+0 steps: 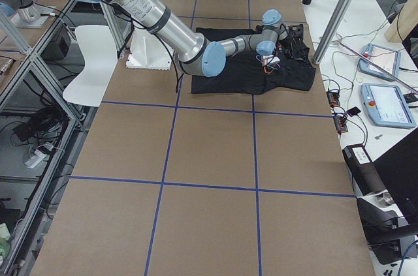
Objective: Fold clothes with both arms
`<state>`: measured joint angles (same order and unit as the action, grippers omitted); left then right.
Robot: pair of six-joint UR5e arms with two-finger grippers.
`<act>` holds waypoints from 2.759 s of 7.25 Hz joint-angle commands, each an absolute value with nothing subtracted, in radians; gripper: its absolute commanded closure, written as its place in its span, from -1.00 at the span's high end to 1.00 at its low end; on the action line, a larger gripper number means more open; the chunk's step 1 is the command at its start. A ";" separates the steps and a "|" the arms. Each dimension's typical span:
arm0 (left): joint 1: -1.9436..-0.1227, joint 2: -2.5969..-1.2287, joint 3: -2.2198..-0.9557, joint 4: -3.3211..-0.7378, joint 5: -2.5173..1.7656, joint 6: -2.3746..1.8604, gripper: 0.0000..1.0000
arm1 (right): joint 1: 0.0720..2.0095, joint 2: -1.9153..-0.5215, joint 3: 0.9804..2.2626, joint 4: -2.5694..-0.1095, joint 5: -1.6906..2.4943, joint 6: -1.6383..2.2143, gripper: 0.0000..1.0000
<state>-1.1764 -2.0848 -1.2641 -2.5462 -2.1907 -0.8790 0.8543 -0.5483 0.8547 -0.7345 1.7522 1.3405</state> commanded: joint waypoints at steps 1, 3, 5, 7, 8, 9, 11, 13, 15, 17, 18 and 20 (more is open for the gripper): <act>-1.059 -2.108 -1.246 -2.551 -1.984 -1.015 0.99 | 0.935 -0.609 1.013 -0.865 1.934 1.345 0.98; -0.976 -2.179 -1.029 -2.755 -1.822 -1.170 0.99 | 0.997 -0.699 1.177 -0.978 2.104 1.324 0.98; -0.948 -2.201 -0.939 -2.775 -1.764 -1.170 0.98 | 1.000 -0.767 1.271 -0.988 2.126 1.327 0.98; -0.911 -2.224 -0.869 -2.775 -1.679 -1.169 0.95 | 0.996 -0.770 1.272 -1.003 2.121 1.321 0.98; -0.911 -2.227 -0.847 -2.775 -1.674 -1.167 0.85 | 0.996 -0.772 1.273 -1.003 2.121 1.319 0.98; -0.911 -2.233 -0.836 -2.775 -1.672 -1.166 0.80 | 0.996 -0.772 1.272 -1.003 2.120 1.319 0.98; -0.911 -2.258 -0.798 -2.775 -1.671 -1.164 0.70 | 0.996 -0.772 1.269 -1.003 2.118 1.319 0.98; -0.911 -2.269 -0.776 -2.777 -1.671 -1.158 0.63 | 0.996 -0.770 1.267 -1.002 2.115 1.318 0.98; -0.911 -2.281 -0.753 -2.777 -1.671 -1.157 0.42 | 0.994 -0.770 1.267 -1.003 2.115 1.313 0.98; -0.911 -2.281 -0.742 -2.778 -1.671 -1.137 0.32 | 0.992 -0.769 1.267 -1.003 2.114 1.313 0.98; -0.911 -2.281 -0.741 -2.778 -1.671 -1.137 0.25 | 0.992 -0.769 1.267 -1.003 2.114 1.313 0.98; -0.911 -2.283 -0.736 -2.778 -1.671 -1.137 0.09 | 0.992 -0.767 1.267 -1.003 2.114 1.313 0.98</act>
